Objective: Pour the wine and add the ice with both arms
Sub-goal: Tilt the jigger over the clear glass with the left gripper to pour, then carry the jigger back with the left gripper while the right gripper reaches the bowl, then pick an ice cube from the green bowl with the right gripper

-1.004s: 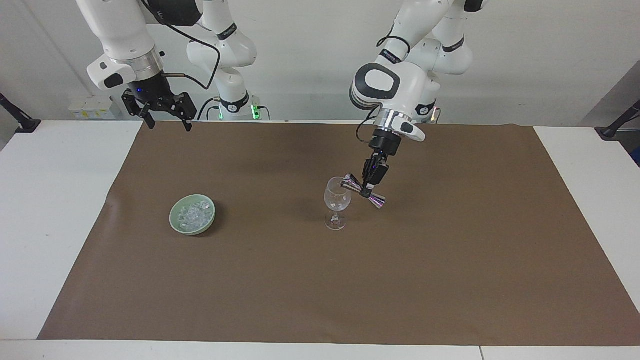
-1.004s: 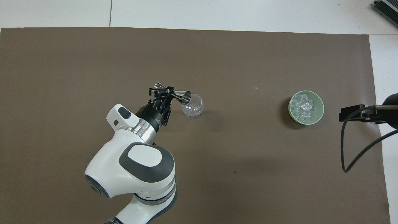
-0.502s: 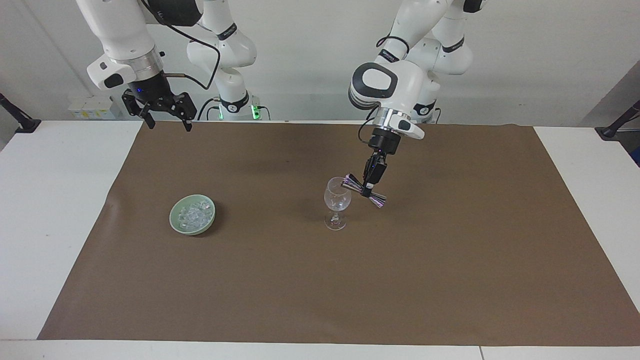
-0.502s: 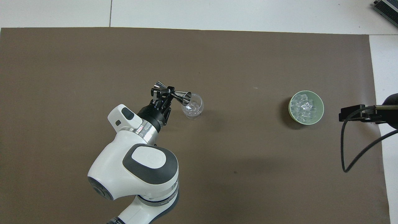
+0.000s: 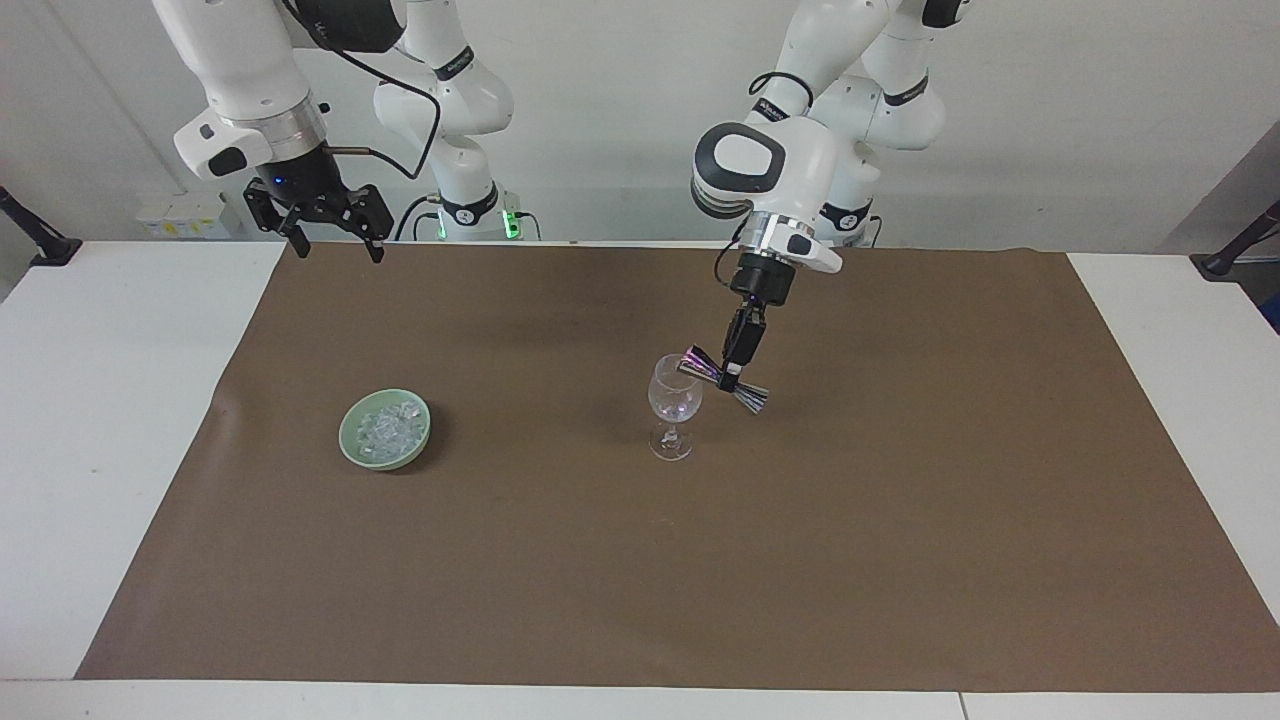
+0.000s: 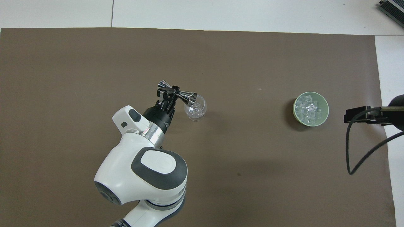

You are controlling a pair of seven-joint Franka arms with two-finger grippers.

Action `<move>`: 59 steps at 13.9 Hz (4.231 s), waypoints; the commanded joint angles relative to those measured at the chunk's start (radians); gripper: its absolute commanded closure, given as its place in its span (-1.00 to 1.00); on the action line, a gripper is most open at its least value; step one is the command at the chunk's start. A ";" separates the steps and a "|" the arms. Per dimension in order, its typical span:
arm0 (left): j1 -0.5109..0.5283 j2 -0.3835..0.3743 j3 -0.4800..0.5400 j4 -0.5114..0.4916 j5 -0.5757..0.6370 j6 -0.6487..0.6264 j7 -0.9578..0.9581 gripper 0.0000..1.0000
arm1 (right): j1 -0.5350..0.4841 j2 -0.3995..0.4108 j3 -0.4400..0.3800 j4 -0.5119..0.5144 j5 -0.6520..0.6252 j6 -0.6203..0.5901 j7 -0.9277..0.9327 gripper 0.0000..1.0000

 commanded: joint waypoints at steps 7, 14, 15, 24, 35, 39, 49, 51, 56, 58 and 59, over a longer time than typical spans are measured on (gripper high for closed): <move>-0.024 0.008 0.015 0.027 0.014 0.035 0.127 1.00 | -0.004 -0.010 0.002 -0.015 0.005 0.011 -0.023 -1.00; -0.030 0.003 0.019 0.025 0.014 0.035 0.188 1.00 | -0.004 -0.010 0.002 -0.015 0.005 0.011 -0.023 -1.00; -0.035 0.000 0.019 0.025 0.017 0.035 0.208 1.00 | -0.004 -0.010 0.002 -0.015 0.005 0.011 -0.023 -1.00; -0.038 -0.009 0.021 0.025 0.020 0.036 0.267 1.00 | -0.004 -0.010 0.002 -0.015 0.005 0.011 -0.023 -1.00; 0.198 -0.202 0.012 -0.082 -0.187 -0.084 0.262 1.00 | -0.004 -0.010 0.002 -0.015 0.005 0.011 -0.025 -1.00; 0.385 -0.369 0.036 -0.290 -0.253 -0.331 0.233 1.00 | 0.000 -0.016 0.014 -0.043 0.008 0.066 -0.034 -1.00; 0.412 -0.474 0.390 -0.524 -0.252 -0.604 -0.138 1.00 | -0.003 0.063 0.014 -0.232 0.011 0.397 -0.224 -1.00; 0.419 -0.452 0.456 -0.555 -0.250 -0.687 -0.143 1.00 | -0.013 0.143 0.013 -0.232 0.009 0.453 -0.354 -1.00; 0.473 -0.351 0.509 -0.552 -0.249 -0.815 -0.282 1.00 | -0.033 0.300 0.011 -0.235 0.008 0.618 -0.616 -1.00; 0.499 -0.317 0.509 -0.544 -0.247 -0.844 -0.304 1.00 | -0.049 0.323 0.011 -0.235 0.008 0.626 -0.704 -1.00; 0.511 -0.300 0.509 -0.543 -0.247 -0.873 -0.315 1.00 | -0.055 0.334 0.011 -0.238 0.008 0.643 -0.744 -1.00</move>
